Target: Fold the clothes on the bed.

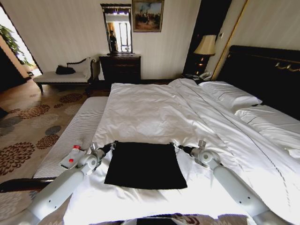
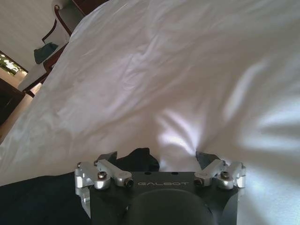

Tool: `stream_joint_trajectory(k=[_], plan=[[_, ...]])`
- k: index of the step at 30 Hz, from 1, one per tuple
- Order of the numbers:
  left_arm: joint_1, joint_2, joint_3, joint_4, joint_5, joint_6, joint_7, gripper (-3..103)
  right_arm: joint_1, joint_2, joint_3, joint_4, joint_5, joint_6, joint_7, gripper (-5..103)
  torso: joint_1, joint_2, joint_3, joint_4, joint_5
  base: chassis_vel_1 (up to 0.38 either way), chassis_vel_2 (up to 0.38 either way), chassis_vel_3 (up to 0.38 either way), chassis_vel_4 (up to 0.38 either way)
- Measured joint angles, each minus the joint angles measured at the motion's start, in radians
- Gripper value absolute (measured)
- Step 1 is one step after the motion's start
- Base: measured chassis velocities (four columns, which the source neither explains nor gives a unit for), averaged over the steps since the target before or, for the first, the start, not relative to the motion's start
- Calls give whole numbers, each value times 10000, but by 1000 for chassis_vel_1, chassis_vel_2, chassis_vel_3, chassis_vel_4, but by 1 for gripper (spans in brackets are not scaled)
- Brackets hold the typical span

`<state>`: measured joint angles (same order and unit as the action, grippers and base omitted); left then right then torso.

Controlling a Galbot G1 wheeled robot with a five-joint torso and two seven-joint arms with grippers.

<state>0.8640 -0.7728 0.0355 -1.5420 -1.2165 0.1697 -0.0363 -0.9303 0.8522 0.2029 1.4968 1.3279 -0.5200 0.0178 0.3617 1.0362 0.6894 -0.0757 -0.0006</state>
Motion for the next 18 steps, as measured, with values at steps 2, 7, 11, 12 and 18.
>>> stream_joint_trajectory(k=[2, 7, 11, 12, 18], plan=[[-3, -5, 0, 0, -2, 0, -1, 1, -6, 3, 1, -3, 0, -17, 0, 91, -1, 0, 0, 1, 0, 0, 0, 0, 0], [-26, -21, 1, 1, -11, 0, -13, 1, 2, 58, -43, -4, 6, -42, -5, 70, -1, 0, 0, 1, 0, 0, 0, 0, 0], [-18, -2, -16, -5, -27, 0, -15, 1, 18, 100, -81, 3, 4, -43, -5, 58, 0, 0, 0, 2, 1, 0, 0, 0, 0], [-18, -2, -16, -5, -27, 0, -15, 1, 18, 100, -81, 3, 4, -43, -5, 58, 0, 0, 0, 2, 1, 0, 0, 0, 0], [66, 16, -127, 5, -35, 0, -14, 1, -12, 98, -104, 91, -69, -44, -19, 27, -1, 0, 0, 2, 0, 0, 0, 0, 0]])
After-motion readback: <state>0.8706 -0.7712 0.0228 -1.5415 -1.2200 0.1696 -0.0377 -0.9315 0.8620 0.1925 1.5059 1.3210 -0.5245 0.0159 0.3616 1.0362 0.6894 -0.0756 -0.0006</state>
